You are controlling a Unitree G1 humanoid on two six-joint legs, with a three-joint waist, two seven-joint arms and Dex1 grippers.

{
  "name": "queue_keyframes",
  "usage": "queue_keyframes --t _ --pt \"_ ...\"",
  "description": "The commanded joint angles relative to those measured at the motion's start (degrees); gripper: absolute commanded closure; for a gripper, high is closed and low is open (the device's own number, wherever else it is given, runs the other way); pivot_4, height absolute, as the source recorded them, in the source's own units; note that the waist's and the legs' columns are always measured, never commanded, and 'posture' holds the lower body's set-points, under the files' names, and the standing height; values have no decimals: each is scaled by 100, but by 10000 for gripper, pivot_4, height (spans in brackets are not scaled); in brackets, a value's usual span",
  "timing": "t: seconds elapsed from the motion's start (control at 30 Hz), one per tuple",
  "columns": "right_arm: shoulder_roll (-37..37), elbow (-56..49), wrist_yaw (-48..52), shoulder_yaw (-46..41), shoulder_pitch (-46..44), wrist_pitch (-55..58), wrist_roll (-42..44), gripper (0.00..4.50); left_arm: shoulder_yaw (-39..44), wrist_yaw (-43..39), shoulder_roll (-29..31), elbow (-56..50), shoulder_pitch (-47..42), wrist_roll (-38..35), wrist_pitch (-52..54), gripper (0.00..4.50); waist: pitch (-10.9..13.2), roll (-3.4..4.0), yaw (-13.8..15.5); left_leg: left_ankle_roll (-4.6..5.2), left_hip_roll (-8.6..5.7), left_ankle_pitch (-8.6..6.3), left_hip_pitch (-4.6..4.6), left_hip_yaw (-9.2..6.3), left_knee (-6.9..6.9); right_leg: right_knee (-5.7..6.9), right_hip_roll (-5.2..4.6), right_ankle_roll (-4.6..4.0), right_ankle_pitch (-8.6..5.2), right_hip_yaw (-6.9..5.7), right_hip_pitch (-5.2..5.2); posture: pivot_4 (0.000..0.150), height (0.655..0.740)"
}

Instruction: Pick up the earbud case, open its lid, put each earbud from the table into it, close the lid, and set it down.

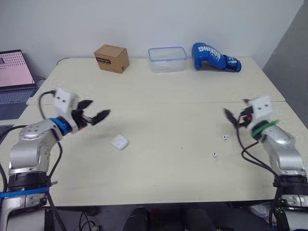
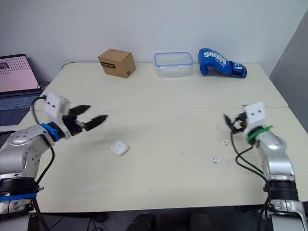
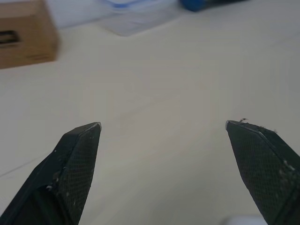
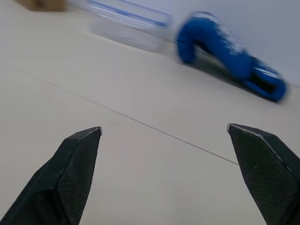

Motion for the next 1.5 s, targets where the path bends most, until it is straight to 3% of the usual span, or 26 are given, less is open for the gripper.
queue_keyframes --t 0.03,0.37,0.73,0.83,0.97,1.03,1.1,1.27,1.37,1.5 --pt "275 -638 779 602 -344 396 436 0 -390 -173 185 -609 197 18 490 138 1 1 -7 0 1 0 0 -1 0 0 2 0 0 0 0 1500 7400" --pt "423 -2178 1692 1531 -485 2082 1310 0 -857 -281 129 -470 745 445 379 138 1 2 73 0 2 0 -5 -16 0 -2 2 -7 -4 -10 -3 1500 7400" --pt "413 -2429 1484 1524 -638 2380 1257 0 -1083 -297 -215 361 657 915 -219 138 0 3 131 0 3 0 -2 -17 0 -1 0 -17 -13 -18 -2 1500 7400" --pt "399 -2404 1411 1409 -663 2426 1322 0 -1042 -419 -171 319 741 860 -187 5752 0 3 131 0 2 0 -2 -17 0 -1 0 -17 -13 -18 -2 1500 7400" --pt "353 -2312 1358 1317 -676 2371 1275 0 -976 -525 -157 158 789 843 -265 17294 0 3 131 -1 3 -1 -2 -15 -1 -1 -1 -18 -13 -18 -2 1500 7400" --pt "405 -2144 1184 1148 -778 2476 1316 0 -907 -499 -271 48 725 852 -577 17386 0 3 132 0 3 -1 -2 -15 -2 -1 -1 -18 -13 -18 -2 1500 7400" --pt "471 -1910 958 907 -990 2927 1513 0 -996 -455 -353 -19 560 1103 -1248 17387 1 3 134 -1 3 -1 -3 -14 -1 -2 -1 -19 -12 -17 -3 1500 7400" --pt "844 -1469 646 340 -1406 4408 2432 0 -1293 235 -770 1053 -573 2468 -5087 17387 -2 -3 221 -2 2 0 -18 -24 3 -10 -4 -23 -10 -28 -8 1500 7400" --pt "1077 -1268 517 250 -1534 4743 2630 0 -1622 494 -779 1942 -1163 3197 -6993 17387 -3 0 212 -2 -4 0 -21 -17 -3 -12 -13 -23 -9 -25 -13 1500 7400" --pt "1271 -1068 460 346 -1656 4692 2601 0 -1901 553 -1008 2742 -1772 3340 -8296 17387 -3 0 158 0 -20 0 -33 -1 -5 -10 -30 -19 -9 -19 -29 1500 7400"
